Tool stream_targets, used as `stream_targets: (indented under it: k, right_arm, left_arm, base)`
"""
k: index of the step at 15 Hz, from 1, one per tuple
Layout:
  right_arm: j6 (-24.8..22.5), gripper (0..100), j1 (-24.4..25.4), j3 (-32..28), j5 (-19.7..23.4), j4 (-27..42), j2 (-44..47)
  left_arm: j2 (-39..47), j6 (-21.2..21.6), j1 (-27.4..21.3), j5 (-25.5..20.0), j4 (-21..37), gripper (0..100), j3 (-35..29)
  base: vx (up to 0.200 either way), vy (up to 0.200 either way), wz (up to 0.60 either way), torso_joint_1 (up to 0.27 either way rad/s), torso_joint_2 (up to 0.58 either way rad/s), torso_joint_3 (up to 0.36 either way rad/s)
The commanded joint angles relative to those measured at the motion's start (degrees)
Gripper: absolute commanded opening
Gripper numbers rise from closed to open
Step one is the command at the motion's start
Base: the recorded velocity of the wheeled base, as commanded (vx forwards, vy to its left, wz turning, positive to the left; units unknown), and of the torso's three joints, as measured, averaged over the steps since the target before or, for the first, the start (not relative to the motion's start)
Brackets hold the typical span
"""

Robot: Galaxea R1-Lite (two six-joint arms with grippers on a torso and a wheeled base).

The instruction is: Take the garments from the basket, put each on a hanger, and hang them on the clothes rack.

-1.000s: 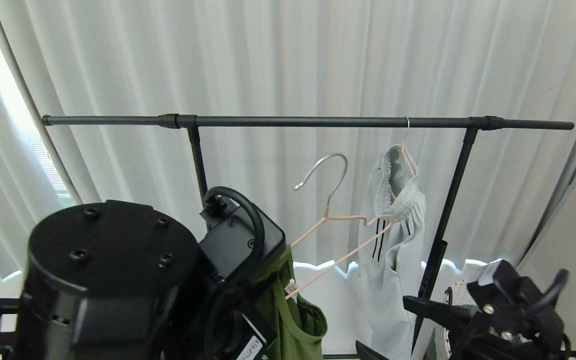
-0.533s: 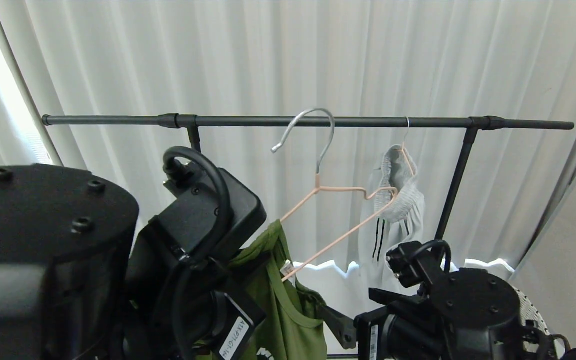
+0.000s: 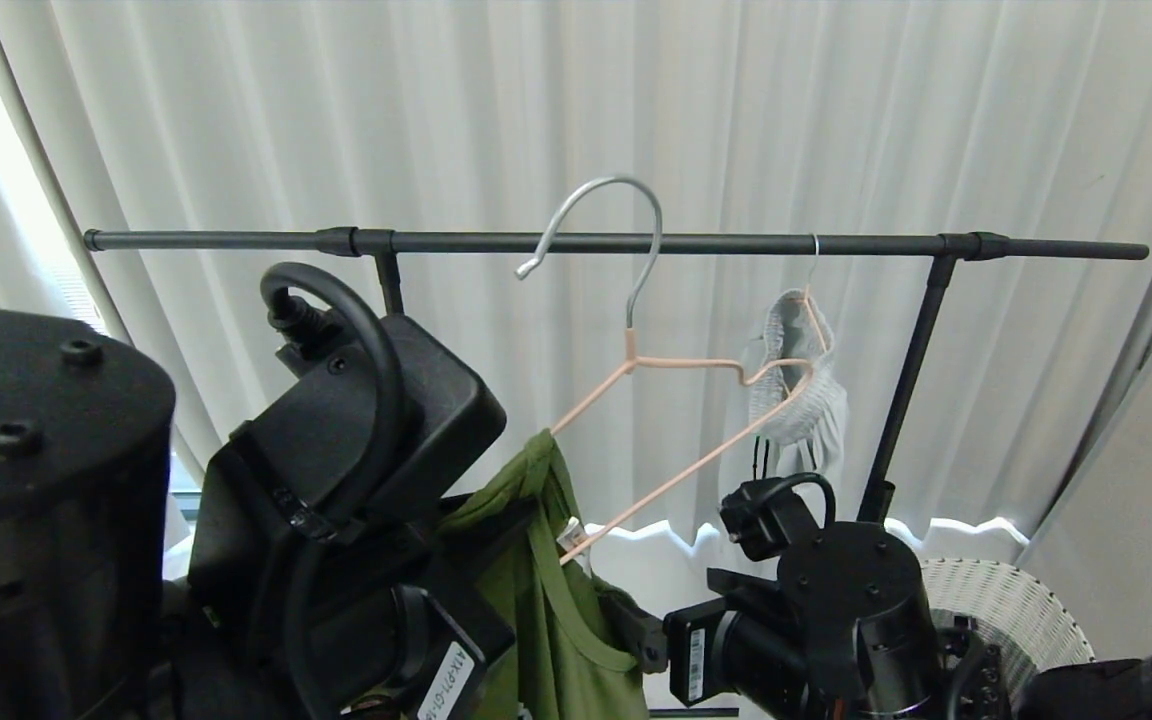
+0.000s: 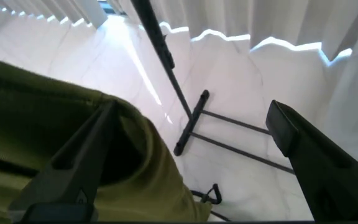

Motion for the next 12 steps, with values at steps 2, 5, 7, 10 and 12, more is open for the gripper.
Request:
stream_targets:
  k: [2, 5, 7, 10, 12]
  right_arm:
    - [-0.16, 100, 1.39, 1.53, -0.24, -0.03, 0.56]
    - [-0.43, 100, 1.04, 5.13, -0.94, -0.03, 0.56]
    - [-2.45, 100, -2.21, 9.62, -3.14, -0.03, -0.41]
    - [-7.02, 100, -9.24, 13.39, -3.31, -0.03, -2.61]
    - [-8.51, 100, -13.72, 13.75, -3.58, -0.03, -3.66]
  left_arm:
    - [-0.12, -0.01, -0.07, 0.01, -0.01, 0, 0.03]
    - [-0.30, 0.08, 0.02, 0.19, -0.01, 0, 0.29]
    - [-0.48, 0.16, 1.51, 0.45, 0.07, 0, 2.14]
    - [-1.35, -0.01, 1.51, 0.36, 0.07, 0, 4.60]
    - [-3.02, -0.01, 1.51, 0.10, 0.07, 0, 7.59]
  base:
    - [0.000, 0.000, 0.00, 0.000, 0.00, 0.000]
    - [0.000, 0.000, 0.00, 0.000, 0.00, 0.000]
    - [0.000, 0.000, 0.00, 0.000, 0.00, 0.000]
    - [0.000, 0.000, 0.00, 0.000, 0.00, 0.000]
    - [0.000, 0.000, 0.00, 0.000, 0.00, 0.000]
